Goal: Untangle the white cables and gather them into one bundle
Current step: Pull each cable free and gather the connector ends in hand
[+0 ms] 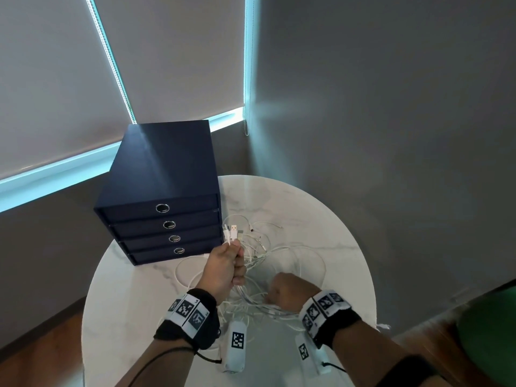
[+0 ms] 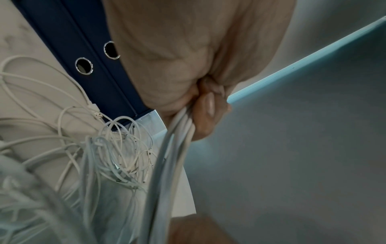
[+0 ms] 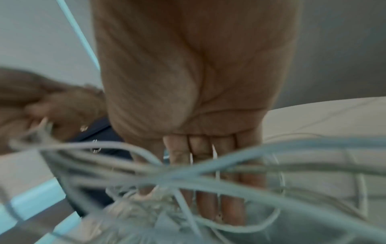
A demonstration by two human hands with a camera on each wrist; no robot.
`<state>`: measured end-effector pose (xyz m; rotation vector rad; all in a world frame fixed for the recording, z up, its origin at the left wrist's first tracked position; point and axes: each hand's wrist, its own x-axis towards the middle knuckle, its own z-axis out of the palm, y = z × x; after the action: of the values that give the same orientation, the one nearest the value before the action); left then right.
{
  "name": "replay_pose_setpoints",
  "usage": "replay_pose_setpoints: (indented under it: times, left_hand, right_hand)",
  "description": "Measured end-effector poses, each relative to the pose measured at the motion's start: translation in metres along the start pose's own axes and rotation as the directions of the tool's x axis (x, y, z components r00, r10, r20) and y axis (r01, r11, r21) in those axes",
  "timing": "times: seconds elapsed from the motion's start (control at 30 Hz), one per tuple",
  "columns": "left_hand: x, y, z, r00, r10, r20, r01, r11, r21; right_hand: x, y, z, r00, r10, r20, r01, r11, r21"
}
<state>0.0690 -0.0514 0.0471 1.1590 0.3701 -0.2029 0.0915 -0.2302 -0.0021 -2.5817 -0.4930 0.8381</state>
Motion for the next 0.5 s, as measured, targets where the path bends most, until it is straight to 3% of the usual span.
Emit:
replay_pose_setpoints:
  times: [0.1,0.23,0.4,0.5]
  left_hand:
    - [-0.001,-0.001,-0.002,0.999,0.036,-0.002,-0.036,0.998,0.052]
    - [-0.002,-0.005,-0.005,0.998,0.066,-0.018,-0.064,0.995,0.071]
    - [0.0,-0.004,-0.005,0.997,0.072,-0.03,-0.07,0.996,0.053]
    - [0.002,-0.004,-0.002,0.996,0.078,-0.048,-0.075,0.995,0.059]
  right_hand:
    - [0.006,-0.01,0.014,0.999,0.013,0.046,-0.007,0.993,-0.116]
    - [0.006,-0.008,0.013,0.998,-0.041,0.04,0.045,0.993,-0.106]
    - [-0.002,-0.008,-0.015,0.99,-0.058,-0.128,0.076,0.988,0.137]
    - [-0.01,-0.022,-0.052,0.95,-0.057,-0.308,0.19,0.886,0.422]
